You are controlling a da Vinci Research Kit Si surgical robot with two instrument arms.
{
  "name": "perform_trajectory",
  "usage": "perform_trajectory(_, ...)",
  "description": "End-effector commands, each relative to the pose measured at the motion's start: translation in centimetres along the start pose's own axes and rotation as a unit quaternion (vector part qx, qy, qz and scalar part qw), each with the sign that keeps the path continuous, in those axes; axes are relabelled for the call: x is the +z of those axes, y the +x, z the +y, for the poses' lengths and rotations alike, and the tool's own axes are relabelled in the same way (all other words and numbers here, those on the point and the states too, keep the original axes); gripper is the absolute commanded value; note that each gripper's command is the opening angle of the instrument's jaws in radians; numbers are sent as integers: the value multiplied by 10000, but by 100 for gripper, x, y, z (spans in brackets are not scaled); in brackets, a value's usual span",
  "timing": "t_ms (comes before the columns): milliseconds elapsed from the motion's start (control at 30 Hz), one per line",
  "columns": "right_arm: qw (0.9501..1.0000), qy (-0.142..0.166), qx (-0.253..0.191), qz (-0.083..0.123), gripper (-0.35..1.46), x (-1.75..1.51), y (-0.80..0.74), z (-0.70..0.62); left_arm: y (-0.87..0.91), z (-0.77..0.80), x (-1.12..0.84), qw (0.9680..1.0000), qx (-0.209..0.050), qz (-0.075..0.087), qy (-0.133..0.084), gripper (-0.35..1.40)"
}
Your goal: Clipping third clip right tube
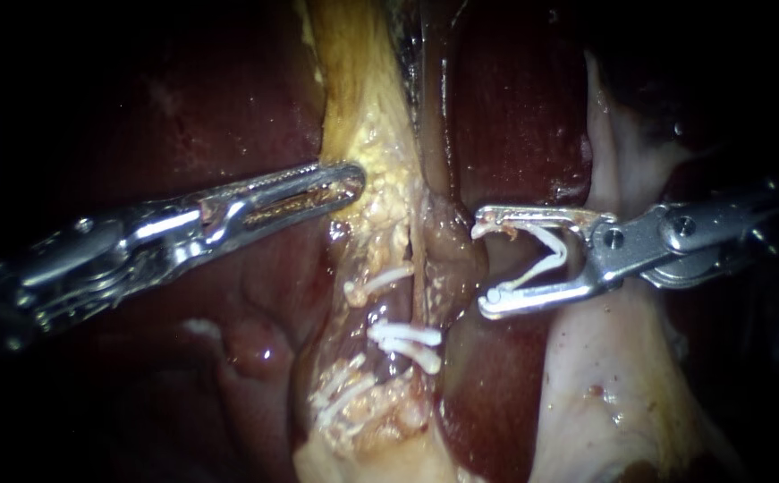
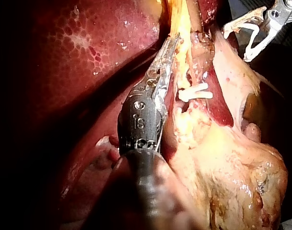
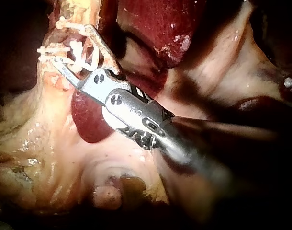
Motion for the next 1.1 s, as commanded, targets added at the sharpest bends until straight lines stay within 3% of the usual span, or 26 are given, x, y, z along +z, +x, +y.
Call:
perform_trajectory(33,10000,2,-2,-2,60,1,-1,-1,-1,-1,-3,10000,1,5,6,-35)
perform_trajectory(167,9998,32,177,5,60,6,-9,-4,-8,-3,-15,10000,-15,18,11,-35)
perform_trajectory(333,9972,80,740,15,60,25,-30,-3,-19,-6,-43,10000,-45,-29,-68,-35)
perform_trajectory(533,9911,132,1306,-211,60,53,-68,0,-35,-10,-81,9997,-98,-178,-108,-35)
perform_trajectory(667,9869,111,1583,-290,60,70,-89,8,-45,-17,-103,9994,-142,-294,-123,-35)
perform_trajectory(867,9802,66,1935,-424,60,93,-106,22,-49,-32,-119,9992,-172,-347,-118,-35)
perform_trajectory(1100,9762,174,2114,-459,58,120,-109,31,-51,-41,-127,9991,-161,-374,-121,-35)
